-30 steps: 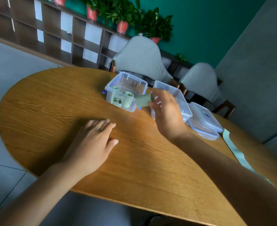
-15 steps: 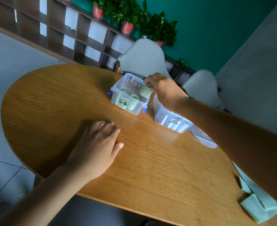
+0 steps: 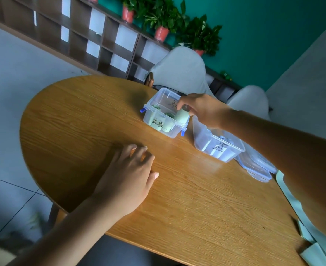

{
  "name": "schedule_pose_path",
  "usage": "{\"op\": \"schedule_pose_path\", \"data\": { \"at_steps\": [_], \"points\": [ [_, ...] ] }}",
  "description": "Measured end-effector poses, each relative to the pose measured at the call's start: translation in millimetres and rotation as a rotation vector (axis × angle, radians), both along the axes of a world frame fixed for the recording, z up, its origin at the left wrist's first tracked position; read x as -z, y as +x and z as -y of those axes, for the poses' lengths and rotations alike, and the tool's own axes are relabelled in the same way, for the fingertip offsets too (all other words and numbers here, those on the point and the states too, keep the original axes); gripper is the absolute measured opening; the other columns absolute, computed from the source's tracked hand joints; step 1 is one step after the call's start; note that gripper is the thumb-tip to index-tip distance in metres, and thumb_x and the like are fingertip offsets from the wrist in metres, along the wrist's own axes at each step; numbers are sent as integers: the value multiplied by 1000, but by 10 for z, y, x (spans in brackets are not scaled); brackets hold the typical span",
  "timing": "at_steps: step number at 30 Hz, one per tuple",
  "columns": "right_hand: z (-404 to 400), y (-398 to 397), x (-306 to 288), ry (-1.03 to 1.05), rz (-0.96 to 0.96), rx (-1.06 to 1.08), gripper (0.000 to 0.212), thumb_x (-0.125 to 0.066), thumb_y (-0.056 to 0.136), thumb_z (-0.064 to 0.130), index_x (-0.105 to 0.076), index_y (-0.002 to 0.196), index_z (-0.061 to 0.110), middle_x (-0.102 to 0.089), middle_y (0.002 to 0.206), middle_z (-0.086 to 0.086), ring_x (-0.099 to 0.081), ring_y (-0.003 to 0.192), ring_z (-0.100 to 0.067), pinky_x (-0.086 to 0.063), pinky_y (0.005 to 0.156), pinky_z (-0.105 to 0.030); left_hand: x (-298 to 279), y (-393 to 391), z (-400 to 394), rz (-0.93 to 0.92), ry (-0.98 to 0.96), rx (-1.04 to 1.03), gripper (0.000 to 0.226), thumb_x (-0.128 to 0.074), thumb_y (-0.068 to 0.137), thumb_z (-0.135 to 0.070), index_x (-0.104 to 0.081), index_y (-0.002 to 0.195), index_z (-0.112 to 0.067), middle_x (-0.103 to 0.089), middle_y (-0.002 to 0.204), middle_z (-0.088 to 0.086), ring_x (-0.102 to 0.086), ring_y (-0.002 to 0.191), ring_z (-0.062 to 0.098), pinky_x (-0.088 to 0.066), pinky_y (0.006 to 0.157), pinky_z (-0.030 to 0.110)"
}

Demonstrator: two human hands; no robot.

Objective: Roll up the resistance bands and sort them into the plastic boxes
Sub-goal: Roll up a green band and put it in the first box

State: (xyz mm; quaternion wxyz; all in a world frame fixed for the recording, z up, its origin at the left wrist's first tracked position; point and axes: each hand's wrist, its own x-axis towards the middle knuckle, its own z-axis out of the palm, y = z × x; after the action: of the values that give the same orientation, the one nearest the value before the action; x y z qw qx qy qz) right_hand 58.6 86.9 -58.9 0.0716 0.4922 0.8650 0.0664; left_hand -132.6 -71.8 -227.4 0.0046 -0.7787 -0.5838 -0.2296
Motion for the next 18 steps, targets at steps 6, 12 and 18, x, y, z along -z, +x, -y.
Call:
{"op": "schedule_pose_path", "data": {
  "at_steps": [6, 12, 18],
  "points": [
    [-81, -9, -47, -41, -31, -23, 47, -45, 97, -10, -59, 111, 32, -58, 103, 8, -59, 92, -2, -54, 85, -33, 4, -9, -5, 1, -3, 5, 47, -44, 95, -50, -63, 126, -21, -58, 141, 4, -50, 132, 28, -47, 102, 44],
    [-127, -68, -74, -43, -27, -72, 45, -48, 94, -11, -62, 111, 29, -59, 105, 2, -62, 98, -18, -49, 80, -29, 8, -9, -8, -2, -14, 10, 47, -42, 95, -50, -62, 126, -21, -56, 142, 5, -49, 133, 29, -46, 103, 45],
    [-173, -49, -64, -36, -24, -88, 50, -49, 93, -13, -62, 108, 33, -59, 102, 5, -61, 97, -15, -55, 86, -37, 17, -6, -14, -4, -24, 9, 47, -42, 96, -50, -61, 127, -22, -54, 144, 4, -46, 134, 28, -44, 104, 45]
  ]
}}
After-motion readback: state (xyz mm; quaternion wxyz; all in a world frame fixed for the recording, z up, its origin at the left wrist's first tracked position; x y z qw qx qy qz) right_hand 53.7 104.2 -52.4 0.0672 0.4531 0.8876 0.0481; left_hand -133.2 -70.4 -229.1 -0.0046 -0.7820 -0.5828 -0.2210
